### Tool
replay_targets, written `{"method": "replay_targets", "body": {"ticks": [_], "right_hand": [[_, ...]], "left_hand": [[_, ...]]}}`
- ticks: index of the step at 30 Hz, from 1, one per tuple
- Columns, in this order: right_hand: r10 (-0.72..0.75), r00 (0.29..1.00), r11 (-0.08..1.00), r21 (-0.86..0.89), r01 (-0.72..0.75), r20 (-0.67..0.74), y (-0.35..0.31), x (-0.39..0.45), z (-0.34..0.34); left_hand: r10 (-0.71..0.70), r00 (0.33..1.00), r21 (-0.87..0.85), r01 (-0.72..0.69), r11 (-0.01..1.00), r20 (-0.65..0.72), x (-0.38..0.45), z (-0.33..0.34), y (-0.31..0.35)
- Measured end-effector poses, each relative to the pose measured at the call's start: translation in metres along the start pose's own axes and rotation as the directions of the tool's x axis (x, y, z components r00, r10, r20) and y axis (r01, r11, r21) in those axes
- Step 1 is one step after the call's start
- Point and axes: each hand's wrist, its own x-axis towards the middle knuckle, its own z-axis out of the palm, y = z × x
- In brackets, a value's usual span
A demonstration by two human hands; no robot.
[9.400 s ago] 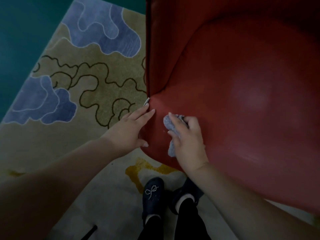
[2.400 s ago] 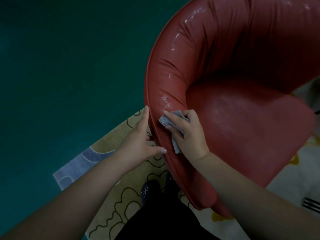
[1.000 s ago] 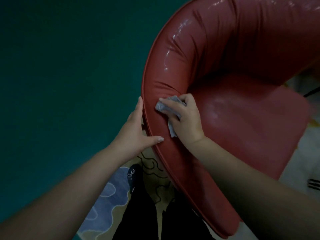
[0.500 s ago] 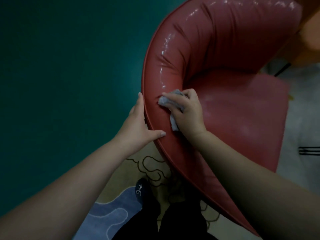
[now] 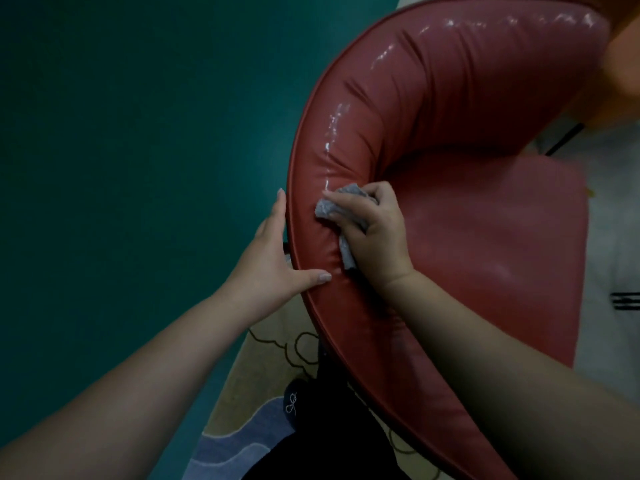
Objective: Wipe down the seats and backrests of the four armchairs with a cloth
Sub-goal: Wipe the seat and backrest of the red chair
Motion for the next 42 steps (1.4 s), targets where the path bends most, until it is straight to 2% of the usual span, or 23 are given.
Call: {"method": "replay_targets", "body": {"ticks": [7,11,14,20,27,33,38,42], "right_hand": [[-0.029,0.999,0.998,0.065,0.026,0.044,0.008,-0.019,-0.006],[-0.049,0.999,0.999,-0.015,0.049,-0.009,0.009,0.028,0.008],[-0.044,0.998,0.999,0.002,0.044,-0.041,0.009,0.057,0.015],[-0.047,0.999,0.996,0.075,0.047,-0.001,0.011,0.012,0.008],[-0.024,0.992,0.997,-0.073,0.015,-0.127,0.005,0.094,0.027],[0.052,0.989,0.998,-0.039,-0.058,-0.142,0.0,0.048,0.02],[0.06,0.975,0.982,-0.162,-0.096,-0.213,0.002,0.098,0.024],[0.079,0.959,0.98,-0.155,-0.125,-0.273,0.001,0.102,0.027]], "left_hand": [[0.005,0.999,-0.052,-0.003,0.999,0.043,0.017,-0.007,0.0],[0.006,0.999,-0.113,-0.001,0.994,0.039,0.019,-0.009,-0.002],[0.025,0.999,-0.108,-0.022,0.994,0.025,0.025,-0.012,-0.001],[0.057,0.998,-0.064,-0.056,0.996,0.018,0.046,-0.024,0.003],[0.089,0.991,-0.03,-0.086,0.996,0.097,0.077,-0.04,0.009],[0.124,0.972,0.029,-0.132,0.991,0.199,0.109,-0.056,0.019],[0.147,0.949,0.035,-0.163,0.986,0.279,0.131,-0.066,0.026],[0.187,0.927,0.06,-0.218,0.974,0.326,0.147,-0.071,0.029]]}}
